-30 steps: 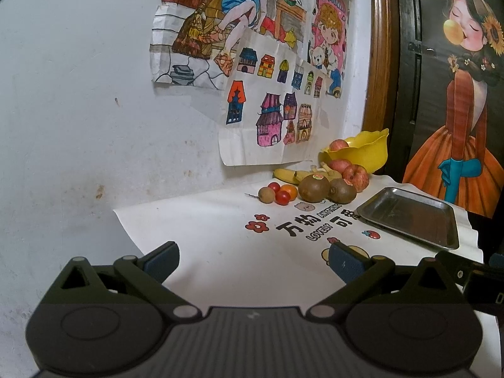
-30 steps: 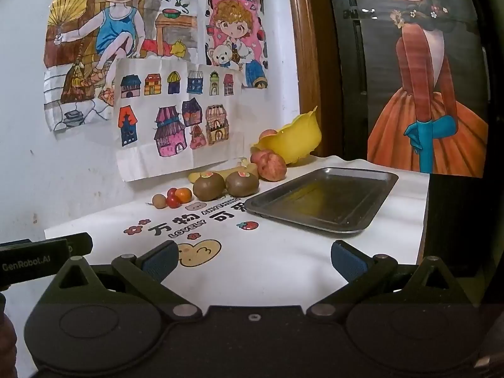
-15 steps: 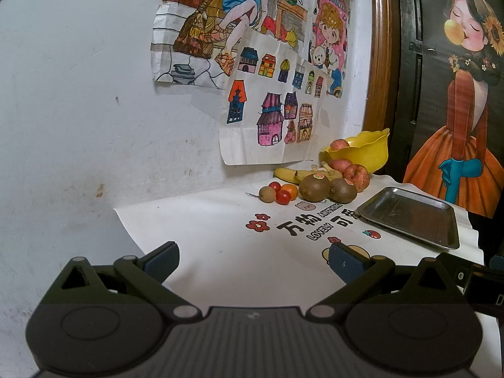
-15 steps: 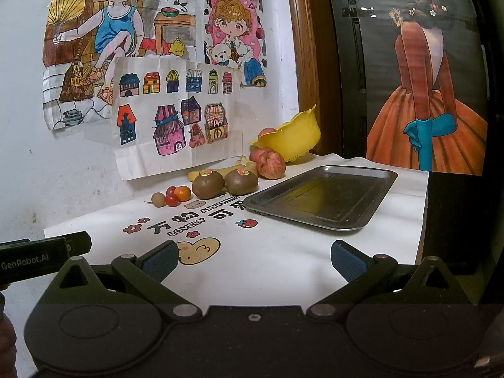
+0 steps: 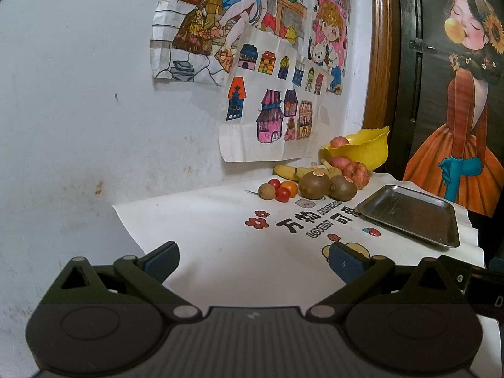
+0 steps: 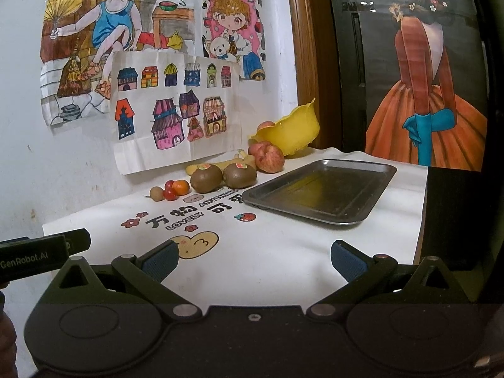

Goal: Organize fruits

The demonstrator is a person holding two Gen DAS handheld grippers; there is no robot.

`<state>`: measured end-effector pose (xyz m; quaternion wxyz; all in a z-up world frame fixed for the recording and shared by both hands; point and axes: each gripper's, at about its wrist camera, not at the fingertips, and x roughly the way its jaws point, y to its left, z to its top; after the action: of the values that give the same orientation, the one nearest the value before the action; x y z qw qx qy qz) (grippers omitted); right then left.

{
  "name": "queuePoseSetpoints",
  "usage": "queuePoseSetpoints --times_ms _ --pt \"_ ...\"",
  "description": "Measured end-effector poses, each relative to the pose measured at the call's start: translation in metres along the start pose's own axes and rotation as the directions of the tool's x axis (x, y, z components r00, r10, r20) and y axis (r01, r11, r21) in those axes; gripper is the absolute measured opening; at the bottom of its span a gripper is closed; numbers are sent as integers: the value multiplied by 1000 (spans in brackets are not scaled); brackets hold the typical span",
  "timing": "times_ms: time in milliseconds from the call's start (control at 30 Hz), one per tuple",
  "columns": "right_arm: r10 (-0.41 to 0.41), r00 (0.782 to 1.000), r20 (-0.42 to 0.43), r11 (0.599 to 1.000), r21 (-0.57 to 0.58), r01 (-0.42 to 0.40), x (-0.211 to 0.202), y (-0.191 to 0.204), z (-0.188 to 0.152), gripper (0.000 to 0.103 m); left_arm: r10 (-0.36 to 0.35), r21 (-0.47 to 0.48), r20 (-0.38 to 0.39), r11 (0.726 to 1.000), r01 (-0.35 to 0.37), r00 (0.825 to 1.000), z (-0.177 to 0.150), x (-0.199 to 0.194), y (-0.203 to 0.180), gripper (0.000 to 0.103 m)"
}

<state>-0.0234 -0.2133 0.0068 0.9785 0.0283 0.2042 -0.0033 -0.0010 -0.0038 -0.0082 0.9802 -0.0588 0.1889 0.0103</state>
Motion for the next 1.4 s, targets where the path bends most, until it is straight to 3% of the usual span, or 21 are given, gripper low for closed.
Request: queuePoseSetpoints --times_ms 300,667,933,1100,1400 --pt "15 1000 27 1000 13 -16 -21 0 16 102 -10 -13 5 1000 10 1000 7 -6 3 103" --pt "97 994 51 995 -20 -96 -54 16 84 102 -10 -4 42 1000 10 999 60 -23 16 103" --pt "200 977 80 979 -55 -196 -43 17 153 103 53 34 88 998 -56 995 100 -20 21 103" --pt "253 964 77 967 -46 -250 -24 18 171 103 66 41 100 997 -70 993 112 -13 20 103" --pt "207 978 22 977 -51 -206 10 20 180 102 66 64 96 995 -72 993 127 10 14 103"
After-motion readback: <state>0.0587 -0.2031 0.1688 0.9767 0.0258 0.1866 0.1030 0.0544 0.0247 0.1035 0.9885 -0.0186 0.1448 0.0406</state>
